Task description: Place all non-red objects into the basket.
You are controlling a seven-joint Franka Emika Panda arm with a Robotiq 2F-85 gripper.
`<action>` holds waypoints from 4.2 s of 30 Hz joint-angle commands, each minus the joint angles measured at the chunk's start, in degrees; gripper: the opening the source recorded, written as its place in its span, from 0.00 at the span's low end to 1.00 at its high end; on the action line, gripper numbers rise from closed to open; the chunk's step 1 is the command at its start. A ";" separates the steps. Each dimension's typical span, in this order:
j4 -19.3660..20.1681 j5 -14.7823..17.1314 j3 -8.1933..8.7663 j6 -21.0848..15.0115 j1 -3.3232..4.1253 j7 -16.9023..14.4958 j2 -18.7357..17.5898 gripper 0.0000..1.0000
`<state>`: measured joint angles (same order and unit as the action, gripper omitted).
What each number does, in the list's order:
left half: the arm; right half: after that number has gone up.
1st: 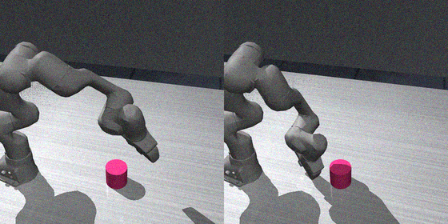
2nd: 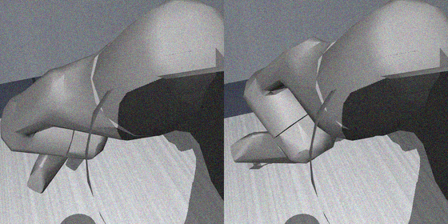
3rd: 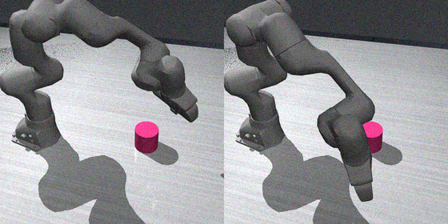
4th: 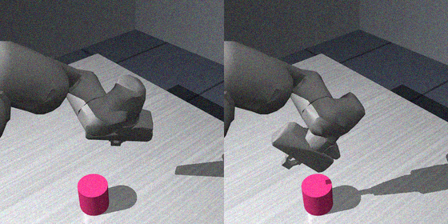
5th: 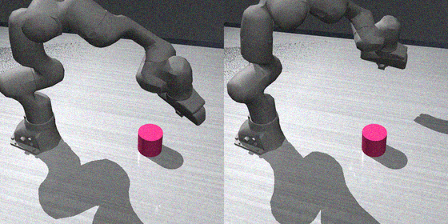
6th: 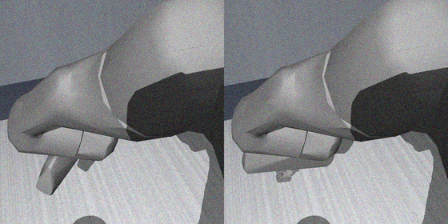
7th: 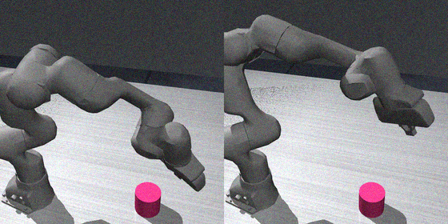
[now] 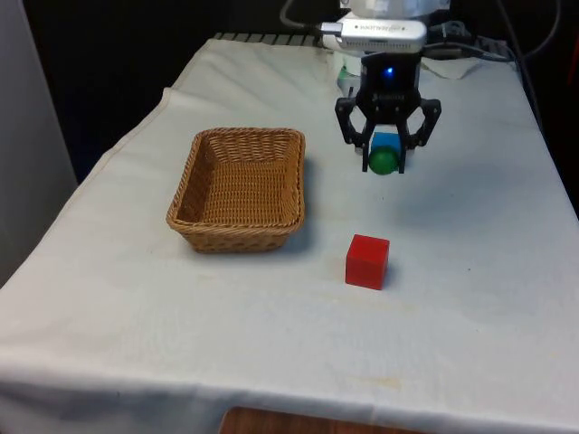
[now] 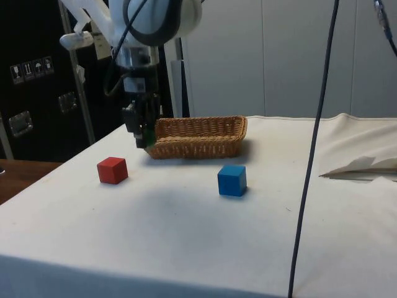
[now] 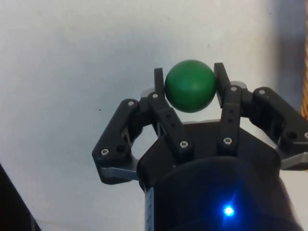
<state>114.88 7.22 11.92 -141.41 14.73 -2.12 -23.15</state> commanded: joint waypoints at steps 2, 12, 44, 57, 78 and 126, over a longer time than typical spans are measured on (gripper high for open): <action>-0.06 0.00 0.17 0.11 0.00 -0.23 0.11 0.00; -1.43 0.11 3.04 1.49 -0.80 -4.07 -0.11 0.00; -4.24 0.52 9.91 -1.66 -2.81 -11.97 -7.05 0.00; -7.05 1.49 11.69 -1.83 -3.95 -12.89 -10.60 0.00; -8.59 7.05 12.72 -1.43 -4.30 -16.50 -13.29 0.00; -7.96 5.56 16.21 5.04 -3.50 -17.59 -6.02 1.00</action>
<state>106.63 13.29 27.73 -136.65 10.83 -20.00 -29.56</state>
